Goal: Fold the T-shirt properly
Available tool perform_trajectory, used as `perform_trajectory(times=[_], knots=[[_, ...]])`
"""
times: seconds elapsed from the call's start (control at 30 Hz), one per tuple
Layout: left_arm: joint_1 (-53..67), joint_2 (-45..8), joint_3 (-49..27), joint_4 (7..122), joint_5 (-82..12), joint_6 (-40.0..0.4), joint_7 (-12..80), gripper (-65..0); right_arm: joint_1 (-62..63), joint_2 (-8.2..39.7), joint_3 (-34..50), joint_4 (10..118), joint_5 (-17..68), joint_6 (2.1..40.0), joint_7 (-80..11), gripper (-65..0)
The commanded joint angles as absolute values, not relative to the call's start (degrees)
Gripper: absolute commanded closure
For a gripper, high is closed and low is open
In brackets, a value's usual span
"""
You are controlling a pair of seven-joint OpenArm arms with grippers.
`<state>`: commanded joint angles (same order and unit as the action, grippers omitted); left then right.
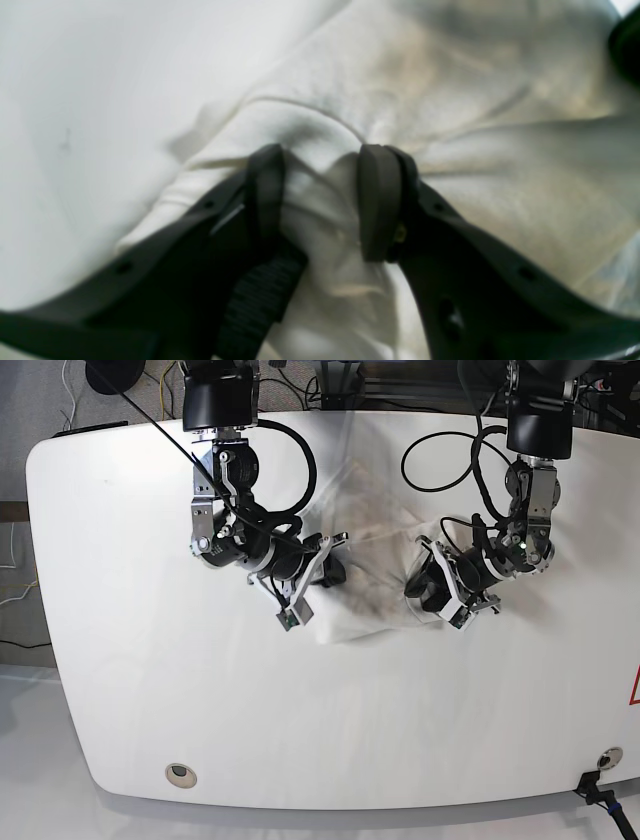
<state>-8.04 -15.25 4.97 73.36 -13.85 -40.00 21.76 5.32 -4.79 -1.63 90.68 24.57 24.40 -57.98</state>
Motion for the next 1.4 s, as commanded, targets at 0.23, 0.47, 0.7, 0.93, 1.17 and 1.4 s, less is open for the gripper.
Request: perform_trajectory(times=[0.23,0.47,0.7,0.93,1.17,1.4], knots=[[-8.04,-15.6,4.62,81.36,-13.85,-40.0,22.02,-22.7,5.49,-4.97,-1.63,93.76,24.31,24.4,-57.98,-2.5],[-8.04,-16.13,4.62,82.24,-13.93,-40.0,22.02,-22.7,7.87,-4.79,-1.45,94.64,24.66,24.31,-57.98,-2.5],[-8.84,-14.9,4.97,82.51,-13.76,-40.0,22.02,-22.7,10.86,-4.79,-1.36,93.76,24.22,24.31,-55.87,-2.5],[-9.63,-13.05,6.99,74.07,-13.76,-40.0,21.67,-22.7,11.12,-4.7,-1.36,83.47,24.22,24.31,-48.48,-2.5],[-9.63,-13.05,8.13,64.48,-13.76,-40.0,16.4,-22.7,11.21,-2.95,-1.45,75.74,24.22,24.4,-43.91,-2.5],[-9.63,-13.23,7.87,65.27,-13.93,-40.0,16.22,-22.7,11.21,-1.71,-1.54,76.79,24.75,24.31,-43.82,-2.5]])
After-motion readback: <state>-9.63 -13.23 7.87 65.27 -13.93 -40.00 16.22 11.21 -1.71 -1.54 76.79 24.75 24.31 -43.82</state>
